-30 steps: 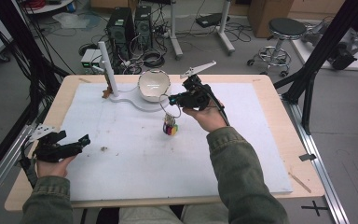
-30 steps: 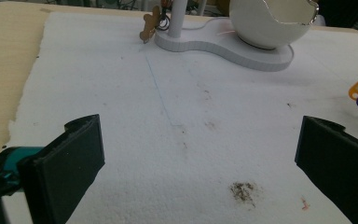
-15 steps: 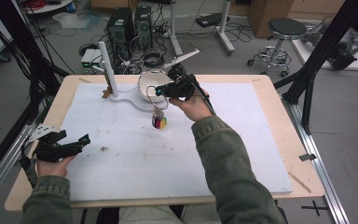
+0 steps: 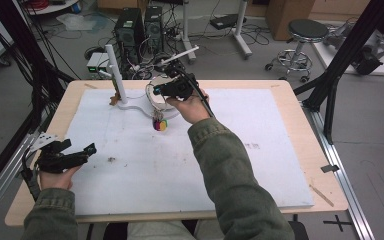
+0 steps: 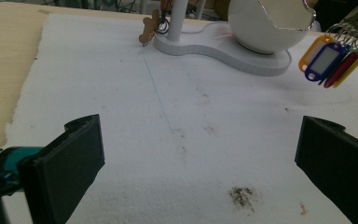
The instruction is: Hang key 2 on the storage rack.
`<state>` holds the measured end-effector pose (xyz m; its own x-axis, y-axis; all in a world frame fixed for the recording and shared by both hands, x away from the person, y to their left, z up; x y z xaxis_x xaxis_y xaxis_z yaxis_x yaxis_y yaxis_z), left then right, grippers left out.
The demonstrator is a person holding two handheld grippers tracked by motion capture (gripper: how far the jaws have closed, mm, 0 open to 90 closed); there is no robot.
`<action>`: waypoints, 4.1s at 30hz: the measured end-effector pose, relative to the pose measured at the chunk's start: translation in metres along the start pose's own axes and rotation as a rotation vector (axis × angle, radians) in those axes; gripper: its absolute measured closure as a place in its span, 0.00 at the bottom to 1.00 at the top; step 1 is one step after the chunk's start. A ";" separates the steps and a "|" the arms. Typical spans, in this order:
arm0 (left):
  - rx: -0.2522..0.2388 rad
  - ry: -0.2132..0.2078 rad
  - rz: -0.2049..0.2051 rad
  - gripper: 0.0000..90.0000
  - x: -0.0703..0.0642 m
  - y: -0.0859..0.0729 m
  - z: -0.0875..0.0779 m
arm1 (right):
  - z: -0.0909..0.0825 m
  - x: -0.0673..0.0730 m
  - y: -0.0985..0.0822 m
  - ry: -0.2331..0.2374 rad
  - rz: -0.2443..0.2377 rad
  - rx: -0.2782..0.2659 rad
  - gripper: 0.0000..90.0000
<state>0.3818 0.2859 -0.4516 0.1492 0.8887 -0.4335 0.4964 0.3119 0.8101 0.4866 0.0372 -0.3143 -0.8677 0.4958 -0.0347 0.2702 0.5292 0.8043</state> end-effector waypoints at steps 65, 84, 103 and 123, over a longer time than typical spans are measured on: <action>-0.006 -0.023 -0.024 0.02 0.000 0.001 0.002 | 0.091 0.008 0.084 0.133 0.152 -0.072 0.97; -0.003 -0.017 -0.020 0.02 0.002 0.002 0.003 | 0.111 -0.008 0.089 0.153 0.216 -0.120 0.97; 0.020 -0.008 -0.013 0.02 0.006 0.001 0.009 | 0.133 -0.027 0.077 0.176 0.252 -0.132 0.96; 0.034 -0.017 -0.017 0.02 0.003 0.001 0.014 | 0.129 -0.024 0.069 0.223 0.226 -0.109 0.41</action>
<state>0.3946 0.2838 -0.4577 0.1551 0.8772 -0.4544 0.5282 0.3151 0.7885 0.5800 0.1506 -0.3339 -0.8639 0.4231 0.2733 0.4310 0.3403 0.8357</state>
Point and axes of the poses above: each handheld gripper's, and its own axes: z roughly forward along the jaws, y roughly out of its top, x roughly to its left, the point moved 10 cm from there along z, roughly forward along the jaws, and after that the axes turned 14 degrees about -z, right-handed, at the moved point
